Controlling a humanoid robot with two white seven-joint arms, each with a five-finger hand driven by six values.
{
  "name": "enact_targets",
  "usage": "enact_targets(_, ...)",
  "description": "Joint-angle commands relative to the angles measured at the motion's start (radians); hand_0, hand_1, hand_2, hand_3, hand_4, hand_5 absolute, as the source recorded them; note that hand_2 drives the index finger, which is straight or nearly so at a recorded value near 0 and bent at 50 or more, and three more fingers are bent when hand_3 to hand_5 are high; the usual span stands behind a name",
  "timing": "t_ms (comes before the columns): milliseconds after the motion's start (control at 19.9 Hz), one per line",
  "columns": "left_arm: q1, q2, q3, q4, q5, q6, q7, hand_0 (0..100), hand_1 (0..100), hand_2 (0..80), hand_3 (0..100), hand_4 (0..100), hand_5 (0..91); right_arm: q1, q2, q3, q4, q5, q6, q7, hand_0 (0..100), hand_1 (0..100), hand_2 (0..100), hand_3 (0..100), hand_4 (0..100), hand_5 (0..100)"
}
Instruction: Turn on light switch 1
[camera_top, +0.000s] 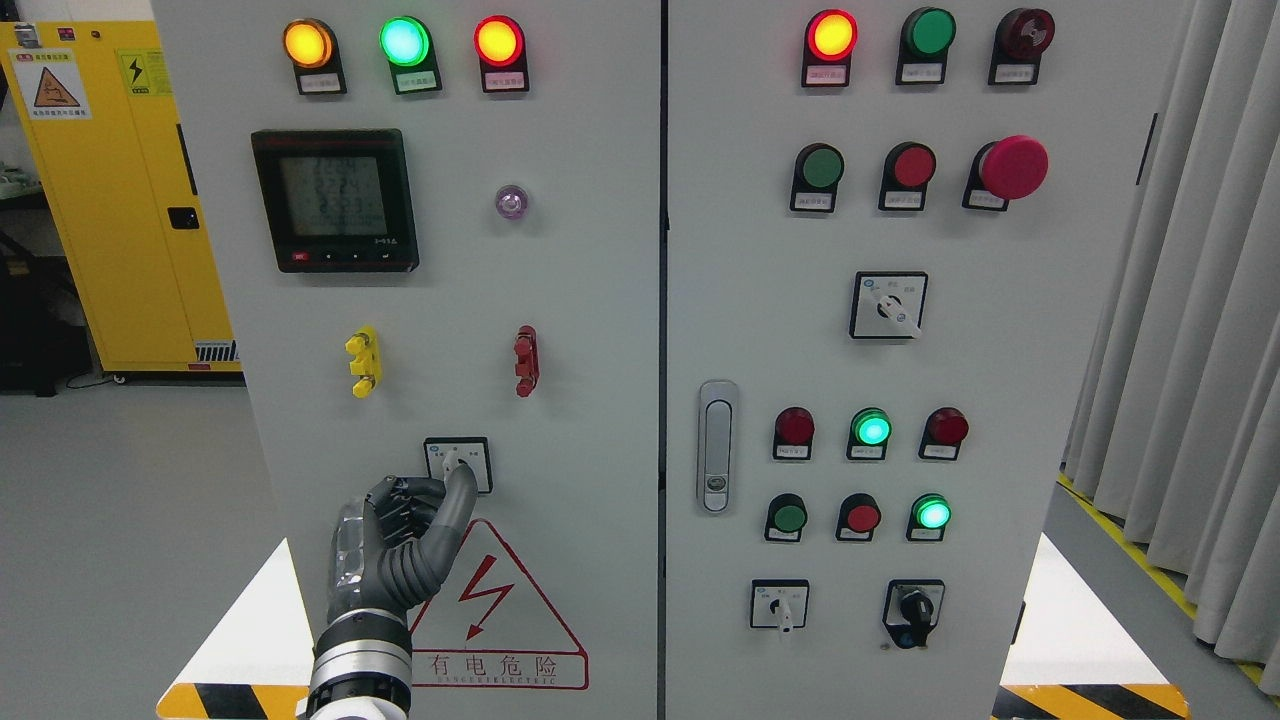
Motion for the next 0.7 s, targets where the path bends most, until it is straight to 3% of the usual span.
enact_targets(0,-0.001,-0.003,-0.001,0.005,0.0,0.0,-0.001,39,58,59.4,87,89,83.5,0.0,0.0,0.0,0.0,0.0,0.0,-0.001,0,50,4,0,0,0)
enact_targets(652,-0.004,-0.004,-0.001,0.005,0.0,-0.003,-0.005,43,57,59.3,88,89,83.6,0.0,0.0,0.0,0.0,0.0,0.0,0.001,0,50,4,0,0,0)
